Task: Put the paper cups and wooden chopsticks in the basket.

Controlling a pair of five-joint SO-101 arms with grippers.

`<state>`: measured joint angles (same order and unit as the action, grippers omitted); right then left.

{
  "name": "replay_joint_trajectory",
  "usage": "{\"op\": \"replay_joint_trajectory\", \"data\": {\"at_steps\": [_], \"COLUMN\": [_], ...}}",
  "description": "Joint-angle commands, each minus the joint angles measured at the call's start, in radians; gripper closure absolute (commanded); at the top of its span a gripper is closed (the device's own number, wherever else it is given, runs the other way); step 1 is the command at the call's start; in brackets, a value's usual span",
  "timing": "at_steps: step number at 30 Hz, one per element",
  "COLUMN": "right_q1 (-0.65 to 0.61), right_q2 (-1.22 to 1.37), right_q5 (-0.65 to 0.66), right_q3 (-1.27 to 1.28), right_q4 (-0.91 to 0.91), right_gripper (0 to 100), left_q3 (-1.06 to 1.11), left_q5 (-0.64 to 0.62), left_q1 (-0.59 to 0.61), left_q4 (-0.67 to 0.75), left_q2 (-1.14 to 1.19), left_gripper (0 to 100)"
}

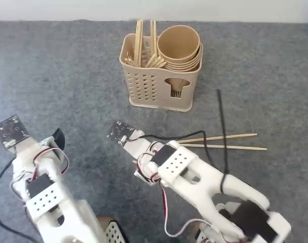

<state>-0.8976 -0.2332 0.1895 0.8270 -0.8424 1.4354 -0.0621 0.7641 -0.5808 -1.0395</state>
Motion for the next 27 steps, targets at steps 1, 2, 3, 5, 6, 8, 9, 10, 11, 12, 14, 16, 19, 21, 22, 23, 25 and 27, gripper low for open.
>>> {"op": "replay_joint_trajectory", "data": {"at_steps": [1, 2, 3, 5, 6, 8, 9, 10, 11, 12, 14, 16, 19, 21, 22, 23, 25, 27], "right_q1": [-0.002, -0.002, -0.002, -0.004, -0.002, -0.002, -0.002, -0.002, -0.002, -0.002, -0.002, -0.002, -0.002, -0.001, -0.001, -0.001, 0.001, 0.021], "right_q2": [0.093, 0.117, 0.137, 0.148, 0.148, 0.147, 0.142, 0.131, 0.113, 0.087, 0.013, -0.076, -0.216, -0.305, -0.340, -0.375, -0.430, -0.467], "right_q5": [-0.012, -0.012, -0.012, -0.011, -0.012, -0.012, -0.012, -0.012, -0.012, -0.012, -0.012, -0.012, -0.011, -0.012, -0.012, -0.012, -0.012, -0.012], "right_q3": [-0.006, -0.006, -0.009, -0.028, -0.037, -0.052, -0.066, -0.080, -0.098, -0.117, -0.158, -0.204, -0.290, -0.351, -0.387, -0.416, -0.459, -0.497], "right_q4": [0.097, 0.114, 0.120, 0.108, 0.093, 0.070, 0.048, 0.019, -0.013, -0.047, -0.107, -0.153, -0.196, -0.196, -0.191, -0.170, -0.099, -0.013], "right_gripper": [87.7, 88.6, 89.5, 92.4, 94.6, 99.6, 99.1, 98.3, 98.5, 99.1, 99.1, 99.1, 99.1, 99.1, 99.1, 99.1, 99.1, 99.1], "left_q3": [-0.008, -0.008, -0.008, -0.008, -0.008, -0.008, -0.008, -0.008, -0.008, -0.008, -0.007, -0.007, -0.007, -0.007, -0.007, -0.007, -0.007, -0.007], "left_q5": [0.015, 0.015, 0.015, 0.015, 0.015, 0.015, 0.015, 0.015, 0.015, 0.015, 0.015, 0.015, 0.015, 0.015, 0.015, 0.015, 0.015, 0.015], "left_q1": [0.008, 0.008, 0.008, 0.008, 0.008, 0.008, 0.008, 0.008, 0.008, 0.008, 0.008, 0.008, 0.008, 0.008, 0.008, 0.008, 0.008, 0.008], "left_q4": [0.028, 0.028, 0.028, 0.028, 0.028, 0.028, 0.028, 0.028, 0.028, 0.028, 0.028, 0.028, 0.028, 0.028, 0.028, 0.028, 0.028, 0.028], "left_q2": [-0.017, -0.017, -0.017, -0.017, -0.017, -0.017, -0.017, -0.017, -0.017, -0.017, -0.017, -0.017, -0.017, -0.017, -0.017, -0.017, -0.017, -0.017], "left_gripper": [68, 68, 68, 68, 68, 68, 68, 68, 68, 68, 68, 68, 68, 68, 68, 68, 68, 68]}}
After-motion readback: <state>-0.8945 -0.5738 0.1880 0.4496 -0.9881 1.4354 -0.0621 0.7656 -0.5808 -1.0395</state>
